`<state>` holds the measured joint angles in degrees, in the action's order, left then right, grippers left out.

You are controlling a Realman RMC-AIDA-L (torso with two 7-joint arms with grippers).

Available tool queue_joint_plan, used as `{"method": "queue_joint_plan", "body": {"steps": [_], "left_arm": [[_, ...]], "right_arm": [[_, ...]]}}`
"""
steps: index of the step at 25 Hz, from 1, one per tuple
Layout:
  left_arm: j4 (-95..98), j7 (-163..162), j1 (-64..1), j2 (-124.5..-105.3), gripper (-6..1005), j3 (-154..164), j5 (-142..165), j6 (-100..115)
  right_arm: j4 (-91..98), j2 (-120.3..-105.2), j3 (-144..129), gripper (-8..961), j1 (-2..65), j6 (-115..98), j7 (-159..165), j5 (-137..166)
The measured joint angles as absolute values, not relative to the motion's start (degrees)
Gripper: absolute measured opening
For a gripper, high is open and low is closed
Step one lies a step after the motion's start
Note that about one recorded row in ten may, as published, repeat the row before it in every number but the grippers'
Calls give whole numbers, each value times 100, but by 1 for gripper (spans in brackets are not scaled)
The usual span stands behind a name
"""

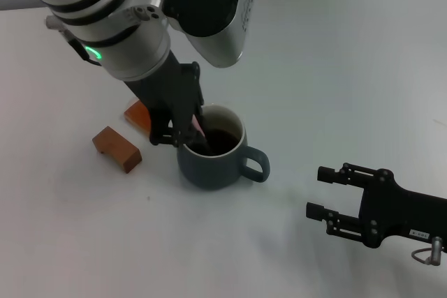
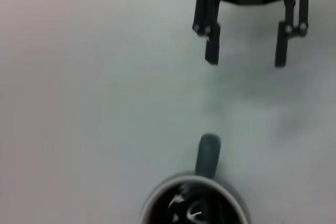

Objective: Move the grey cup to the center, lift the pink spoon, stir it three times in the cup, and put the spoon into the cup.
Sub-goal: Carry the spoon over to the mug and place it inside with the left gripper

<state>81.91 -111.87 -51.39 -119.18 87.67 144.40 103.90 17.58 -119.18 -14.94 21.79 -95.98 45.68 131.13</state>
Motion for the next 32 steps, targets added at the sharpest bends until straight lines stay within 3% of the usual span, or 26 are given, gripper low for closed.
{"method": "queue_joint_plan", "body": {"steps": [32], "left_arm": [[8152, -11437, -5097, -11918, 135, 8811, 14443, 10174]], "right_arm": [[1705, -11918, -1494, 669, 2232, -9603, 4570, 13114]]}}
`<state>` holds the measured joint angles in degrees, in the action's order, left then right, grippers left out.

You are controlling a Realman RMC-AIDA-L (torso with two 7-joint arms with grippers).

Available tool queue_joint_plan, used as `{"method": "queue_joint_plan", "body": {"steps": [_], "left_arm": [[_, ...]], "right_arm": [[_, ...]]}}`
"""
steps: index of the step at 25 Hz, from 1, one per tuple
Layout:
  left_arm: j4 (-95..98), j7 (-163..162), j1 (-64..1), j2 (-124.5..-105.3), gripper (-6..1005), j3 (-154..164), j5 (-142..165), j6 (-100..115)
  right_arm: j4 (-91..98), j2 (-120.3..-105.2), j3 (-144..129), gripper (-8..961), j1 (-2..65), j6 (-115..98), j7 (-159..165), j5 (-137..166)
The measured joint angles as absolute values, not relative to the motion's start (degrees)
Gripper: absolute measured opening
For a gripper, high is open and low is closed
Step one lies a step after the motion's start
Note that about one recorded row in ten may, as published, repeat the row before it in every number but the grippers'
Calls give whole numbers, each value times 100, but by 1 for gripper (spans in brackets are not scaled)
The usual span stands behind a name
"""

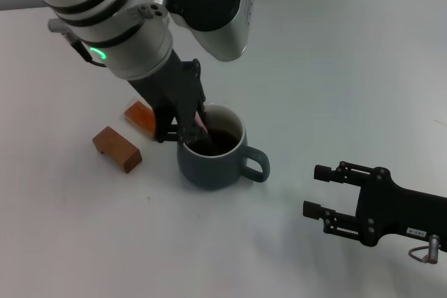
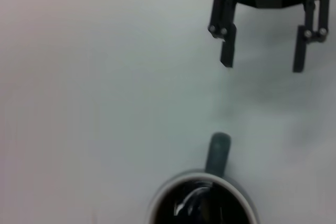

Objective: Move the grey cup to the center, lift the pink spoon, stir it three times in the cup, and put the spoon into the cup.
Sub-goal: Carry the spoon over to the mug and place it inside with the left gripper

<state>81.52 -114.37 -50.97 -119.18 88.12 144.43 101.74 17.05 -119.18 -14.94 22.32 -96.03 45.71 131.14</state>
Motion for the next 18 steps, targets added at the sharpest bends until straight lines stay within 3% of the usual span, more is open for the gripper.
{"method": "queue_joint_plan", "body": {"steps": [18], "left_arm": [[8006, -11618, -5072, -11918, 136, 8853, 14874, 10118]], "right_arm": [[1670, -11918, -1494, 670, 2225, -9605, 4570, 13114]]}}
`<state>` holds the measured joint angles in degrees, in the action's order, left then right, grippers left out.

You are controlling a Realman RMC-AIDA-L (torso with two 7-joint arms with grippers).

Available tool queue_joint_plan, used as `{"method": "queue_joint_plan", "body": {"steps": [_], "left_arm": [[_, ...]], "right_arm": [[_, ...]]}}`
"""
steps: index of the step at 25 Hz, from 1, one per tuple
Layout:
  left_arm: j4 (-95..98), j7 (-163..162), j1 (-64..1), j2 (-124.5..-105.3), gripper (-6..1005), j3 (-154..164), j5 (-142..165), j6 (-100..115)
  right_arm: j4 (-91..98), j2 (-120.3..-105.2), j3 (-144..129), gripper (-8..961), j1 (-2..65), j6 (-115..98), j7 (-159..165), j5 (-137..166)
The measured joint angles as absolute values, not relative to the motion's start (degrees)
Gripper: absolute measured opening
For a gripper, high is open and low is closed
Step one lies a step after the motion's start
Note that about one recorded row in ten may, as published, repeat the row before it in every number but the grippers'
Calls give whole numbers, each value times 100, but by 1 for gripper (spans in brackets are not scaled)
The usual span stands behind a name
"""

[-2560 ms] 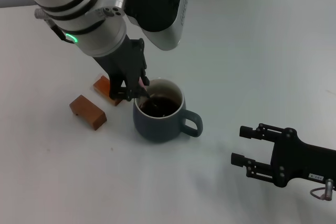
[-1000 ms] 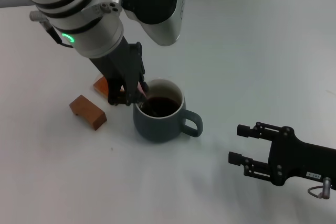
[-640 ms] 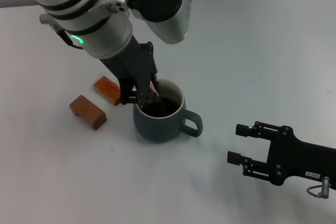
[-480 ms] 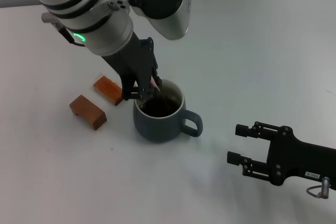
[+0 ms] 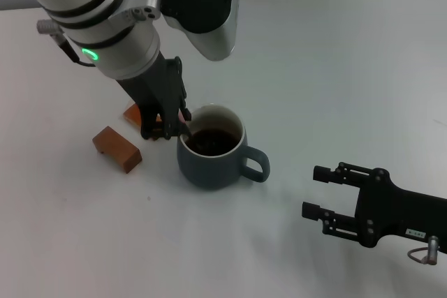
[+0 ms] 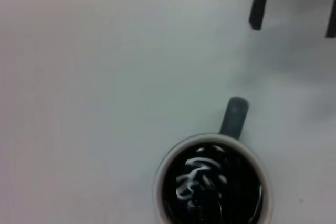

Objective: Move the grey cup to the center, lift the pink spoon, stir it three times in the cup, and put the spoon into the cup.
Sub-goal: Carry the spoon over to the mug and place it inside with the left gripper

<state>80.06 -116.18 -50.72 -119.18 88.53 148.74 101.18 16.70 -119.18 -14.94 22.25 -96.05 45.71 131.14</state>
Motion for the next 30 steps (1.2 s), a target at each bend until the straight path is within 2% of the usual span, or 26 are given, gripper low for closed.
{"method": "queue_joint_plan", "body": {"steps": [30], "left_arm": [[7996, -12108, -4888, -11909, 139, 9069, 14751, 9682]], "right_arm": [[1652, -11918, -1547, 670, 2178, -9660, 4570, 13126]]}}
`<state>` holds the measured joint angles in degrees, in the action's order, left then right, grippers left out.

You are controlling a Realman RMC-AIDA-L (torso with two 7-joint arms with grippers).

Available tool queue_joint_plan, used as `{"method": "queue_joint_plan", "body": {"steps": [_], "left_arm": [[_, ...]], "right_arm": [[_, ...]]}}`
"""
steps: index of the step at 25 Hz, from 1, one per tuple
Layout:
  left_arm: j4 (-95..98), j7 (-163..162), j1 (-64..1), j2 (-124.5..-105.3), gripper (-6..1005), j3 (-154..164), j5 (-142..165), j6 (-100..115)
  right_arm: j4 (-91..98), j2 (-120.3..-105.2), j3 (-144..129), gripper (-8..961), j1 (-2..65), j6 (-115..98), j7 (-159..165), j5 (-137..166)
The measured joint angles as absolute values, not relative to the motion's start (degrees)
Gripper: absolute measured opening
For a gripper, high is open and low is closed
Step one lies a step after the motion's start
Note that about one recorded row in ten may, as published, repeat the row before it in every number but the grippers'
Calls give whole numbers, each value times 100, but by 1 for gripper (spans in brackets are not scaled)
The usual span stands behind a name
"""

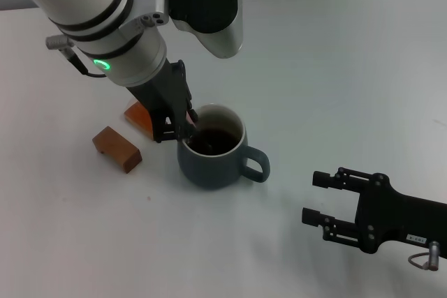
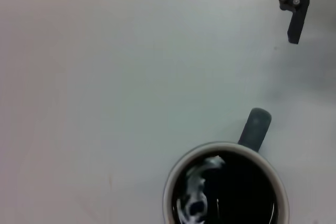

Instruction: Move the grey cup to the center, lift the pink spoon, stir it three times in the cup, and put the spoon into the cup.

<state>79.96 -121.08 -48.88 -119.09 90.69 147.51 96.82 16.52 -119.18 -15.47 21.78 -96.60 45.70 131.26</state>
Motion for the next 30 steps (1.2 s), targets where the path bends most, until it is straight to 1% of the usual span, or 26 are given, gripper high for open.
{"method": "queue_joint_plan", "body": {"steps": [2, 8, 11, 12, 13, 14, 15, 18, 19, 20, 21, 23, 24, 25, 29, 30], "left_arm": [[7951, -12255, -4905, -11909, 139, 9087, 14760, 9704], [7986, -12249, -4850, -11908, 257, 9036, 14508, 9661], [8267, -12007, -4591, -11872, 316, 8479, 13556, 9645], [8267, -12007, -4591, -11872, 335, 8479, 13556, 9645], [8404, -11841, -4436, -11868, 355, 7982, 12944, 9649], [8478, -11656, -4265, -11860, 410, 7430, 12240, 9646], [8478, -11656, -4265, -11860, 465, 7430, 12240, 9646], [8384, -11175, -3812, -11842, 631, 6432, 10817, 9645], [8100, -10708, -3428, -11832, 656, 5906, 9877, 9637], [8100, -10708, -3428, -11832, 681, 5906, 9877, 9637], [7892, -10443, -3238, -11832, 706, 5721, 9446, 9640], [7326, -9736, -2843, -11825, 756, 5473, 8612, 9652], [6681, -8984, -2461, -11825, 781, 5379, 8014, 9721], [6681, -8984, -2461, -11825, 781, 5379, 8014, 9721], [5044, -6419, -1649, -11819, 783, 5350, 7328, 10221], [5044, -6419, -1649, -11819, 783, 5350, 7328, 10221]], "right_arm": [[1648, -11918, -1547, 671, 2179, -9660, 4570, 13127], [1644, -11910, -1547, 671, 2180, -9659, 4570, 13130], [1646, -11903, -1547, 671, 2180, -9659, 4570, 13129], [1648, -11901, -1546, 671, 2180, -9658, 4570, 13129], [1649, -11901, -1541, 671, 2180, -9658, 4570, 13129], [1652, -11900, -1532, 671, 2180, -9658, 4570, 13126], [1652, -11900, -1532, 671, 2180, -9658, 4570, 13126], [1657, -11900, -1522, 671, 2180, -9658, 4570, 13123], [1663, -11900, -1512, 671, 2180, -9659, 4570, 13122], [1663, -11900, -1512, 671, 2180, -9659, 4570, 13122], [1669, -11900, -1508, 671, 2179, -9659, 4570, 13122], [1678, -11900, -1500, 671, 2170, -9658, 4570, 13120], [1685, -11897, -1494, 671, 2155, -9659, 4566, 13111], [1685, -11897, -1494, 671, 2155, -9659, 4566, 13111], [1702, -11895, -1484, 671, 2120, -9659, 4515, 13035], [1702, -11895, -1484, 671, 2120, -9659, 4515, 13035]]}}
